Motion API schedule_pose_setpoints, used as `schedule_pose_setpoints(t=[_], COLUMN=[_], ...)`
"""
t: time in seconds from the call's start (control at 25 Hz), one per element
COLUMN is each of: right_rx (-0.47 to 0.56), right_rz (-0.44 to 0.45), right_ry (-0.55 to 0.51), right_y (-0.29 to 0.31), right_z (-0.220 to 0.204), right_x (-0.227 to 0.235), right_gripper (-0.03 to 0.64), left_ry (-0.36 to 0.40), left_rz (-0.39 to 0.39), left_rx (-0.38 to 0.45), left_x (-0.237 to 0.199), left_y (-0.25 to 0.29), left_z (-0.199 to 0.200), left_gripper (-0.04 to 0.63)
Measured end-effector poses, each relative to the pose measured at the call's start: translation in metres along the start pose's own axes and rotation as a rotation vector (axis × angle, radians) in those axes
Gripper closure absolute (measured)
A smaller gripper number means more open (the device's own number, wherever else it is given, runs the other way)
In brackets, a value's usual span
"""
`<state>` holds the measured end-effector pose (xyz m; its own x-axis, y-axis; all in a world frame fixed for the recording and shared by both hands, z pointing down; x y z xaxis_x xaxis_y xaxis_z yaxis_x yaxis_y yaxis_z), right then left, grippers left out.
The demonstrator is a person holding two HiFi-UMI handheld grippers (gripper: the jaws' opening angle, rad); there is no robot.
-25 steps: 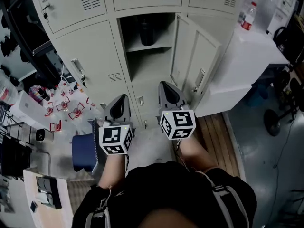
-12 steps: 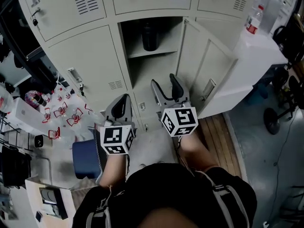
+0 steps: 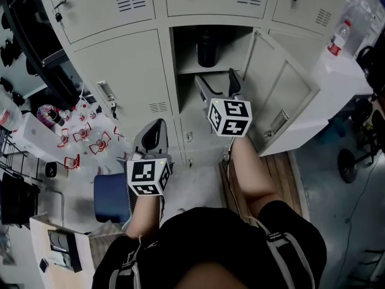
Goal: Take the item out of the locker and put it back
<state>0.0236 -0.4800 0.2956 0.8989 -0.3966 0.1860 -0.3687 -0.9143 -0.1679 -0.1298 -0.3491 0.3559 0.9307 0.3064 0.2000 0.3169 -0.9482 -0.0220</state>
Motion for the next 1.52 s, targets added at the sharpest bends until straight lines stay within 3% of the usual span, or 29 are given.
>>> schedule_pose_setpoints(t=[0.36, 0.8, 1.04, 1.2, 1.52], right_rx=[-0.103, -0.19, -0.25, -0.236, -0.229], right_rz=[-0.072, -0.149, -0.157, -0.15, -0.111], right_ry=[-0.03, 0.019, -0.031, -0.06, 0.009], right_y=[0.088, 0.156, 0.17, 0.17, 0.153], right_z=[-0.011, -0.025, -0.026, -0.025, -0.021], right_x=[0.026, 0.061, 0.064, 0.059, 0.055], right_gripper=[0.166, 0.156, 0.16, 0.21, 0.212], left_ry=[0.012, 0.029, 0.034, 0.035, 0.024], left_rz=[0.052, 0.139, 0.161, 0.161, 0.155], left_rx=[-0.012, -0.047, -0.054, -0.051, -0.052], left_x=[-0.024, -0.06, -0.068, -0.068, -0.067], left_y=[-0.009, -0.025, -0.027, -0.028, -0.032], left_z=[-0.004, -0.013, -0.015, -0.014, -0.016], left_gripper=[0.583, 0.583, 0.583, 0.583, 0.583])
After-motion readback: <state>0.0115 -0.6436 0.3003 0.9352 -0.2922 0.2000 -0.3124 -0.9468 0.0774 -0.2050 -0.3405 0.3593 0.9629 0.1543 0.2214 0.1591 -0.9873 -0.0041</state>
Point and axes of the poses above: the fingertips, and each gripper's own axes: y forward along the fingers, x to its right, z out of its top, the point moved 1 cm from there along -y, backward along the fingers, and after that the axes turned 10 degrees about y, right-handed, at the moved point
